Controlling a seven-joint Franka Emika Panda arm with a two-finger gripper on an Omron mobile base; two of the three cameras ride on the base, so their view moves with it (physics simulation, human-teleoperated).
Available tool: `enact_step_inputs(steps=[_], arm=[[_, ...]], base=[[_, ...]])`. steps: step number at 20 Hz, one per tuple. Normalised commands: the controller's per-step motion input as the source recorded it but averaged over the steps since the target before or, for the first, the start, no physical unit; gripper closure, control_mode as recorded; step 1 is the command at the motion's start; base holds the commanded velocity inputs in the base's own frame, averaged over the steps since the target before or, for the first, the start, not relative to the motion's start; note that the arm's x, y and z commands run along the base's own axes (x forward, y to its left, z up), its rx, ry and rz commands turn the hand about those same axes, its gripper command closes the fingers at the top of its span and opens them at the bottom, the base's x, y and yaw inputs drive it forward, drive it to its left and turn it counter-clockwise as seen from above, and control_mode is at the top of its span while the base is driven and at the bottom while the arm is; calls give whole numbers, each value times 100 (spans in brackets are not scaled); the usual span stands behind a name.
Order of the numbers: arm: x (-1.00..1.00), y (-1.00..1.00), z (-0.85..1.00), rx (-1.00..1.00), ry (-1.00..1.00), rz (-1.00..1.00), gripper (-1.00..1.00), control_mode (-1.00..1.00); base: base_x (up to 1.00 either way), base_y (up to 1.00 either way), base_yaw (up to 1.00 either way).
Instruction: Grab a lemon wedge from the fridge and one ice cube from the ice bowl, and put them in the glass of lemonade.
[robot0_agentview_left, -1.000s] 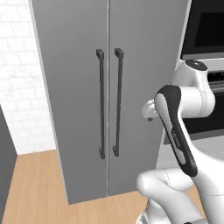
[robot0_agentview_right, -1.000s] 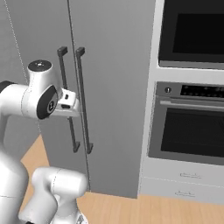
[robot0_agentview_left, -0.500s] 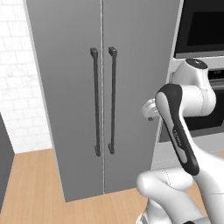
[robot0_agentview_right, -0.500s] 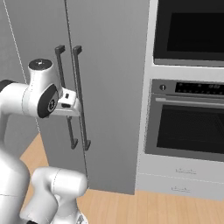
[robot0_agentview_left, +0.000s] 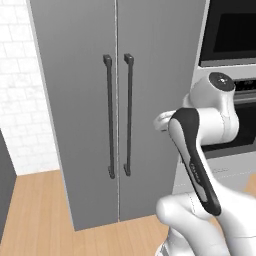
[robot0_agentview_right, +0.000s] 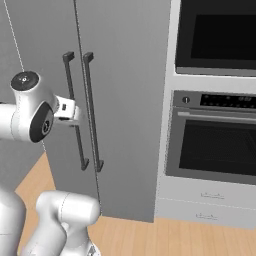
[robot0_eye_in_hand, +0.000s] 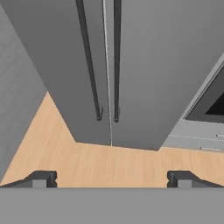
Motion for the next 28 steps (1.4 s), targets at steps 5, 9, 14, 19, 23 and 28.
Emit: enact_step_inputs(steps=[5, 9, 14, 19, 23, 28], arm=[[84, 7, 0, 0, -8, 0, -100, -100], [79, 0, 0, 0, 0, 0, -100, -100], [68, 2, 0, 0, 0, 0, -100, -100], [50, 0, 0, 0, 0, 0, -100, -100], [78, 4, -5, 0, -2, 0, -100, -100], [90, 10, -7, 0, -3, 0, -100, -100]], base=[[0, 0, 0], [0, 0, 0], [0, 0, 0], [0, 0, 0], [0, 0, 0], [0, 0, 0]])
